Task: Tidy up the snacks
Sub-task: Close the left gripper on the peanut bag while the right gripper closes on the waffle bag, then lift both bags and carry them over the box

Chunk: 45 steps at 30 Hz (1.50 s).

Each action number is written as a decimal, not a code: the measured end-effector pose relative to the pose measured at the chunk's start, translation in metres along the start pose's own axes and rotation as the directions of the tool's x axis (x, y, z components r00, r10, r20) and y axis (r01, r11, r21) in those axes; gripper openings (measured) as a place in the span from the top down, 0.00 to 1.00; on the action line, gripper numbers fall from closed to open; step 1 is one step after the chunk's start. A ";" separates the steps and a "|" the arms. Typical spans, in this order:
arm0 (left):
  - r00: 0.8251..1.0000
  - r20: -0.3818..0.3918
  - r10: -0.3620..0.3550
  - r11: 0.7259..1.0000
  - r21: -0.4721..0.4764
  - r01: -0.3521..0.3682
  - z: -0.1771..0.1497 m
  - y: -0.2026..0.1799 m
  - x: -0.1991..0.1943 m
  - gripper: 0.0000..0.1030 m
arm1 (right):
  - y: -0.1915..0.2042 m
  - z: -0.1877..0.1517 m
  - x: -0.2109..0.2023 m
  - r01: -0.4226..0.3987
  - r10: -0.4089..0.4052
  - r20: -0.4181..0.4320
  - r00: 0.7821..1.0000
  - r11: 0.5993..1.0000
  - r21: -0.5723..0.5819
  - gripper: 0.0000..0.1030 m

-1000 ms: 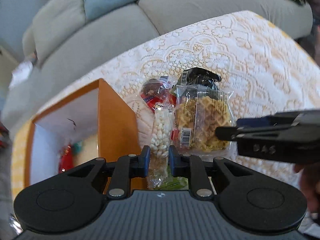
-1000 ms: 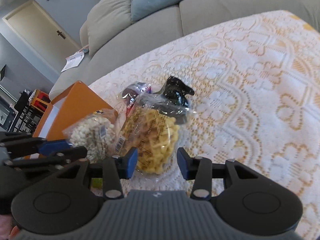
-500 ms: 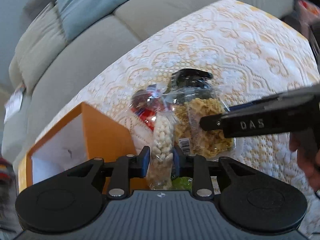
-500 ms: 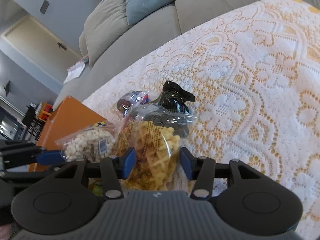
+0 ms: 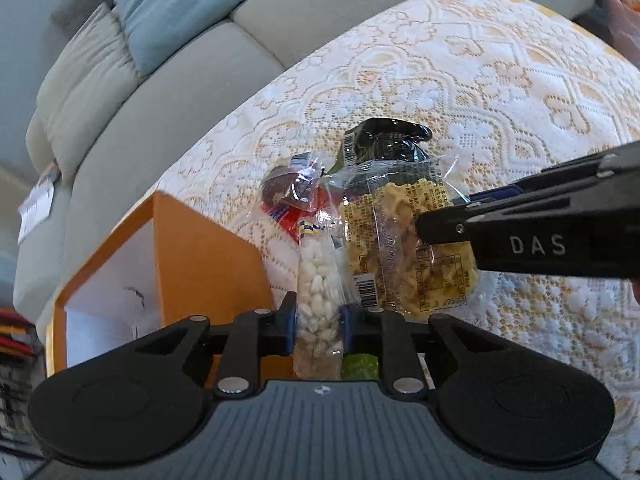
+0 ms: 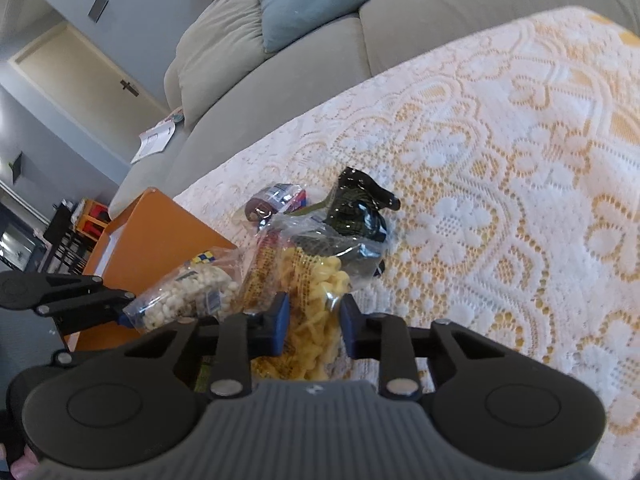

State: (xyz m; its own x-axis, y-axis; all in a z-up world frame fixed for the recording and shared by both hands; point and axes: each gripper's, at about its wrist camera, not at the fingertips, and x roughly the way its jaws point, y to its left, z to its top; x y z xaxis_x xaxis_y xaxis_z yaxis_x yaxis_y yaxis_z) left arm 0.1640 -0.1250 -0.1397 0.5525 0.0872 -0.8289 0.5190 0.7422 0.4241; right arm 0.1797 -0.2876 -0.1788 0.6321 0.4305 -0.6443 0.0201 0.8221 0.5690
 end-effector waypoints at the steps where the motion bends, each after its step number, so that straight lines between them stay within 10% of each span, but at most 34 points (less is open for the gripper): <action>1: 1.000 0.000 -0.001 1.000 -0.017 0.001 -0.001 0.001 -0.002 0.77 | 0.004 0.000 -0.003 0.005 -0.005 0.004 1.000 1.000 -0.010 0.80; 21: 0.981 0.022 -0.194 0.924 -0.331 0.191 -0.038 0.020 -0.066 0.78 | 0.056 -0.025 -0.077 0.182 -0.187 -0.012 0.982 0.967 -0.180 0.85; 45: 0.961 0.186 -0.207 0.797 -0.537 0.276 -0.078 0.130 -0.144 0.78 | 0.158 -0.025 -0.143 0.078 -0.068 0.046 0.997 0.952 -0.295 0.86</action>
State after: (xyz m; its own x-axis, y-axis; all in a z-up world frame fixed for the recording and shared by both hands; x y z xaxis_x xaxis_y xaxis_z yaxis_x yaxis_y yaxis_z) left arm 0.1013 0.0107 0.0063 0.5450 -0.1933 -0.8159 0.2154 0.9727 -0.0866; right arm 0.0730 -0.2098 -0.0100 0.6639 0.3566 -0.6573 -0.1596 0.9263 0.3412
